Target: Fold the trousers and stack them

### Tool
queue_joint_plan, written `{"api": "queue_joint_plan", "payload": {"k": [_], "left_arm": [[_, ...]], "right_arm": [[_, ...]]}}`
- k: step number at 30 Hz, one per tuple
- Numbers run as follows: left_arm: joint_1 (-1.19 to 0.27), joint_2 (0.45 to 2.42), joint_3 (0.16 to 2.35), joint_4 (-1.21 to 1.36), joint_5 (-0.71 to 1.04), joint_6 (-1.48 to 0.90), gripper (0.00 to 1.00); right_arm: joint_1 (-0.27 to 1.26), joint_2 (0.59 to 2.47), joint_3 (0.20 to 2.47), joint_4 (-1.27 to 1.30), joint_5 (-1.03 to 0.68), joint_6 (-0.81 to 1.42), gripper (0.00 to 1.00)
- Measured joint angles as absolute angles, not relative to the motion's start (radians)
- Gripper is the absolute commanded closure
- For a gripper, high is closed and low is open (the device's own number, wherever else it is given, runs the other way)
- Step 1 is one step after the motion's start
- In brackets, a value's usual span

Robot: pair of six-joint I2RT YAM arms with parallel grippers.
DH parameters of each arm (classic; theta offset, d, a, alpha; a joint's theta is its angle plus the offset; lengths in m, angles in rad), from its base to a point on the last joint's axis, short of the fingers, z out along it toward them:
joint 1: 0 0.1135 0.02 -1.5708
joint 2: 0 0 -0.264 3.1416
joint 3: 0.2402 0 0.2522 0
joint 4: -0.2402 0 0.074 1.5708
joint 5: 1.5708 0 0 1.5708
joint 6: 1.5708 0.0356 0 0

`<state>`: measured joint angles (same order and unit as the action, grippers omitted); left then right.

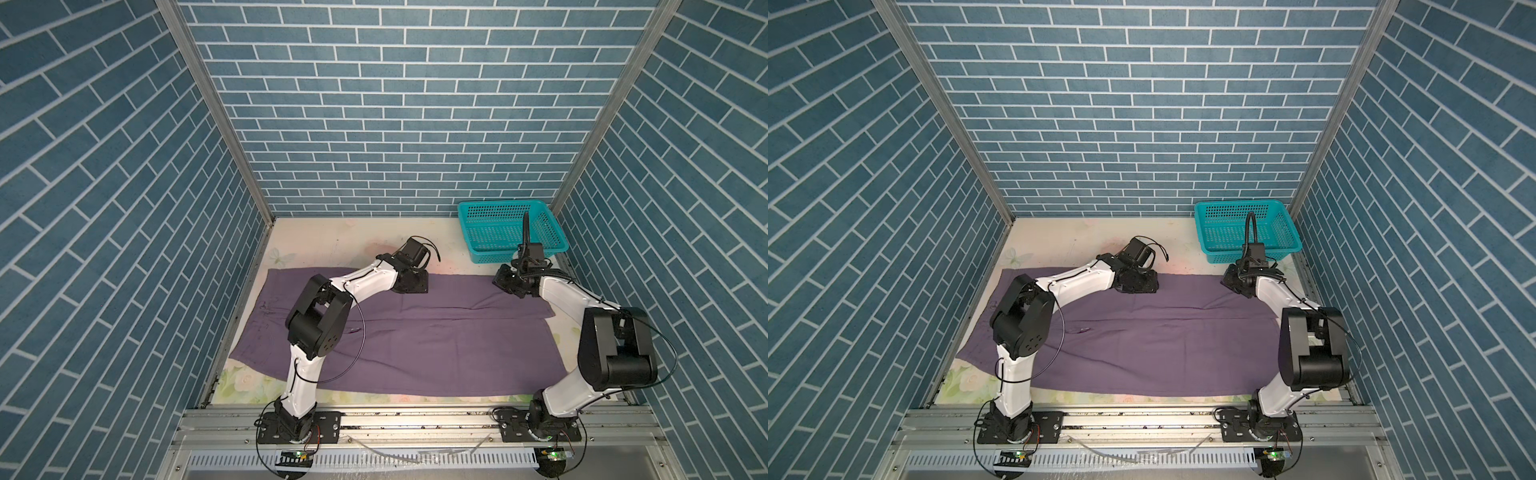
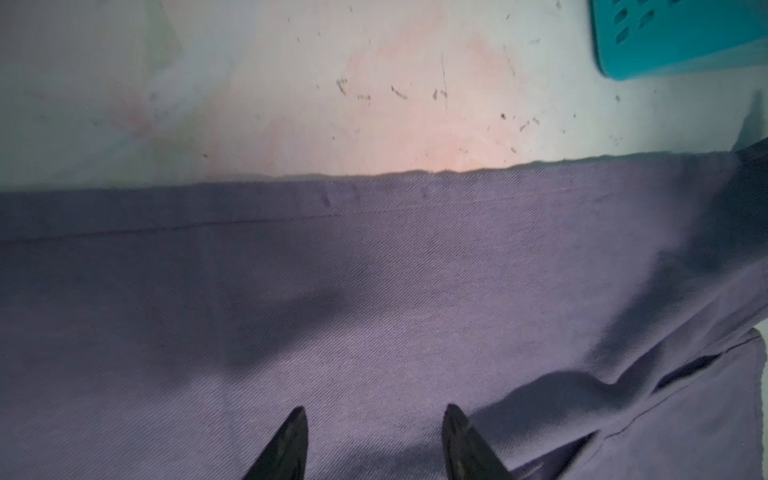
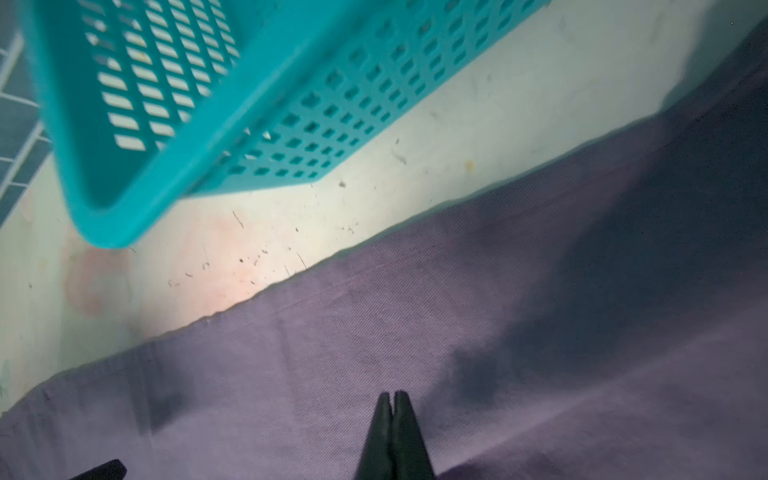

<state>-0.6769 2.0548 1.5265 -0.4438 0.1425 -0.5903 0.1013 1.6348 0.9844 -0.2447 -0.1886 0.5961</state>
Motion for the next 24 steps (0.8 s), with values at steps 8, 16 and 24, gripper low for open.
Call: {"api": "queue_joint_plan", "payload": {"k": [8,16,24], "left_arm": [[-0.677,2.111,1.557,-0.447,0.151,-0.595,0.46],[-0.678,2.15,1.57,-0.452,0.15,-0.599,0.47],[-0.678,2.16,1.58,-0.445,0.142,-0.606,0.47]], "right_arm": [[0.115,1.736,0.983,-0.166,-0.198,0.607,1.0],[0.117,1.792,0.979,-0.129,-0.176,0.638,1.0],[0.118,1.812,0.96,-0.025,-0.158,0.658,1.0]]}}
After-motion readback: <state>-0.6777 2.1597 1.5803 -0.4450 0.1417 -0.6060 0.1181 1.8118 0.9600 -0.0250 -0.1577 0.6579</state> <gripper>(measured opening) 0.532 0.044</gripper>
